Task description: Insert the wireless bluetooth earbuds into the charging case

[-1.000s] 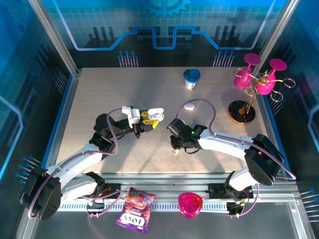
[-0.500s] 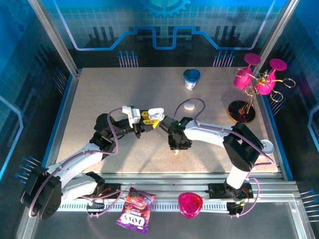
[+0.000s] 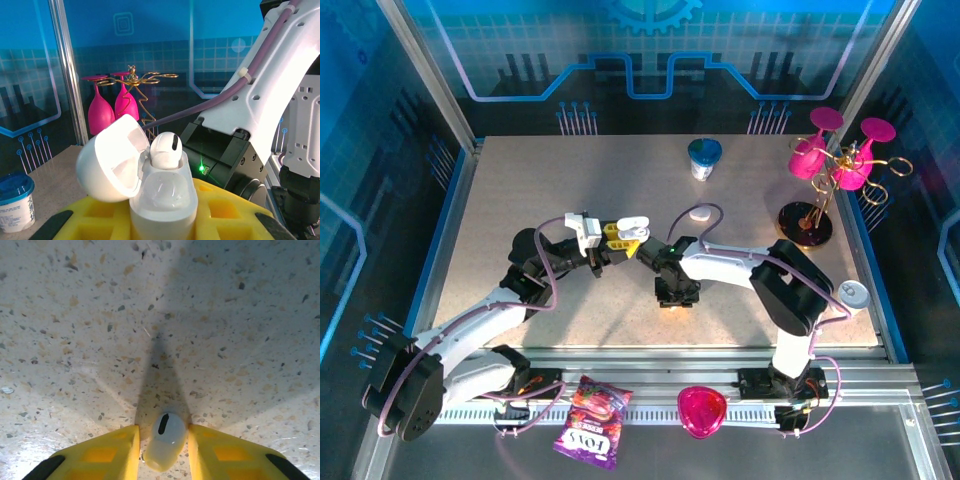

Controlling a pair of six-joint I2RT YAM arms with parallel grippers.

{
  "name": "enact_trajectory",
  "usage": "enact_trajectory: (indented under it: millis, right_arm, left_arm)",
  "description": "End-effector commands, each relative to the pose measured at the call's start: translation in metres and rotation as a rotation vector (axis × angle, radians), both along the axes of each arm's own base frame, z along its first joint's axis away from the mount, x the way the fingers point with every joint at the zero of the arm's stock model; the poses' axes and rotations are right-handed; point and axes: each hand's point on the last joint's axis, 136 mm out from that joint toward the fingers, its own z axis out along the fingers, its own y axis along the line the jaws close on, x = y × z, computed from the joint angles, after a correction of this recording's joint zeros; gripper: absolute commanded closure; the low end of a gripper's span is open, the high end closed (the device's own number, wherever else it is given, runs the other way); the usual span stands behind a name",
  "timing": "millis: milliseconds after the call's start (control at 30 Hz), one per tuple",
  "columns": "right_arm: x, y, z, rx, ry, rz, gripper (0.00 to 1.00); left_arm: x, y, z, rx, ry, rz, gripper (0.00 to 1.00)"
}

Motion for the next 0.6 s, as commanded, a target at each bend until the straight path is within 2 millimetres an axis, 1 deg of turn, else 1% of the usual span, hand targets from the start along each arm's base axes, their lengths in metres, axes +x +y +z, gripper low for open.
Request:
enact_trajectory:
  millis: [0, 133, 233, 433, 567]
  right_arm:
    - [0.001, 0.0, -0.002, -0.03, 0.012, 0.002, 0.69]
    - [0.005, 0.004, 0.003, -0.019, -0.003, 0.008, 0.69]
    - [0.009, 0.002, 0.005, -0.034, -0.014, 0.009, 0.69]
    - [0.009, -0.004, -0.003, -0.065, -0.002, 0.014, 0.7]
    - [0.007, -0.003, -0.007, -0.061, 0.011, 0.017, 0.72]
  left_arm:
    - [-0.003, 0.001, 0.007, -0.016, -0.04, -0.002, 0.84]
    - [-0.002, 0.001, 0.006, -0.012, -0.039, 0.002, 0.84]
    - [-0.002, 0.001, 0.005, -0.01, -0.038, 0.002, 0.84]
    - [-0.001, 0.0, 0.006, -0.009, -0.036, 0.0, 0.84]
    - [-0.001, 0.0, 0.005, -0.006, -0.037, 0.001, 0.84]
